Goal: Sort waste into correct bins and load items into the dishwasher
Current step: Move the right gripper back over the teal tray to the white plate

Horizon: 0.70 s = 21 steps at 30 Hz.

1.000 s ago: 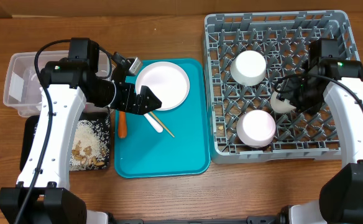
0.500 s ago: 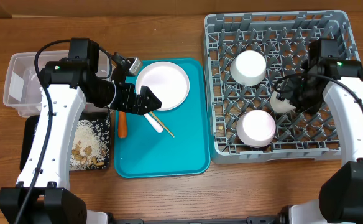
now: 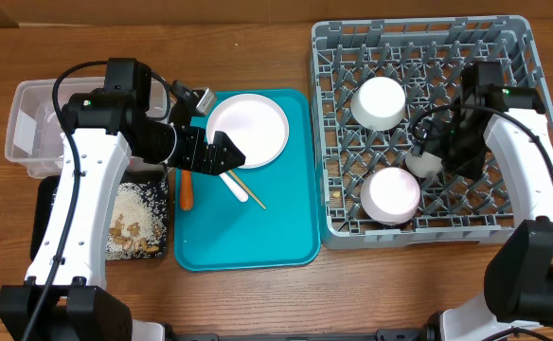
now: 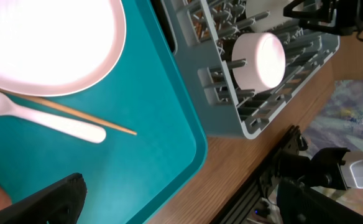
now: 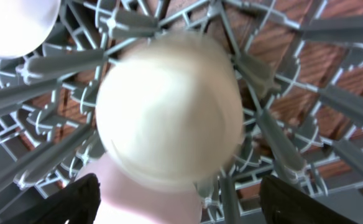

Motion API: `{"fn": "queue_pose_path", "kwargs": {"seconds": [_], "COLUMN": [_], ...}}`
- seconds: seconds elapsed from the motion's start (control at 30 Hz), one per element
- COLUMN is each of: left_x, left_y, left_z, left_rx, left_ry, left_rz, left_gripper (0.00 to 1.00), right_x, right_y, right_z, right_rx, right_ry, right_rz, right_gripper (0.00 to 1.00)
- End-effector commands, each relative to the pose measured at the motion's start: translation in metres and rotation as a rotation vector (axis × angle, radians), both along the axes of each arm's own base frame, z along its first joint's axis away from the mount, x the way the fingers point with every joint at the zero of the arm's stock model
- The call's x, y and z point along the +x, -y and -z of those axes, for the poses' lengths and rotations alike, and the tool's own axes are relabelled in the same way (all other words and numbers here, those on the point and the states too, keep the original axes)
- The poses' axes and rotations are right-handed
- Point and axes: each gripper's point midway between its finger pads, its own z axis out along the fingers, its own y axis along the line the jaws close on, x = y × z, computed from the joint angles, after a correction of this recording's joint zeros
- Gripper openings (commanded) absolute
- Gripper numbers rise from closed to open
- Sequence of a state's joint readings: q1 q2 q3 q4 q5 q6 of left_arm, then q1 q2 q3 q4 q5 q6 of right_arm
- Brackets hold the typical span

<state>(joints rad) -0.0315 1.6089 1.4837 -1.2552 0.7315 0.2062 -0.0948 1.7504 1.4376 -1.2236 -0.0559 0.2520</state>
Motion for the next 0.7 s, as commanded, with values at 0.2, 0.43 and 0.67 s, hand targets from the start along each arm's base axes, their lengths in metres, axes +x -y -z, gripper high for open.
{"fn": "queue_pose_path", "kwargs": {"seconds": [0.2, 0.43, 0.67], "left_x": [0.002, -0.003, 0.0], "left_y": [0.0, -0.002, -0.014], "left_z": [-0.002, 0.0, 0.01], "left_rx": [0.002, 0.014, 0.094], "left_ry": [-0.016, -0.046, -0.067], "left_rz": [-0.023, -0.024, -0.082], "left_gripper": [1.0, 1.0, 1.0], "right_x": [0.032, 0.009, 0.001], "right_y": [-0.042, -0.084, -0.123], "right_z": [-0.099, -0.117, -0.117], "right_rx": [0.232, 0.442, 0.45], "right_ry": [0.195, 0.181, 0.163], "right_rz": [-0.094, -0.297, -0.411], "right_gripper": [0.94, 1.0, 1.0]}}
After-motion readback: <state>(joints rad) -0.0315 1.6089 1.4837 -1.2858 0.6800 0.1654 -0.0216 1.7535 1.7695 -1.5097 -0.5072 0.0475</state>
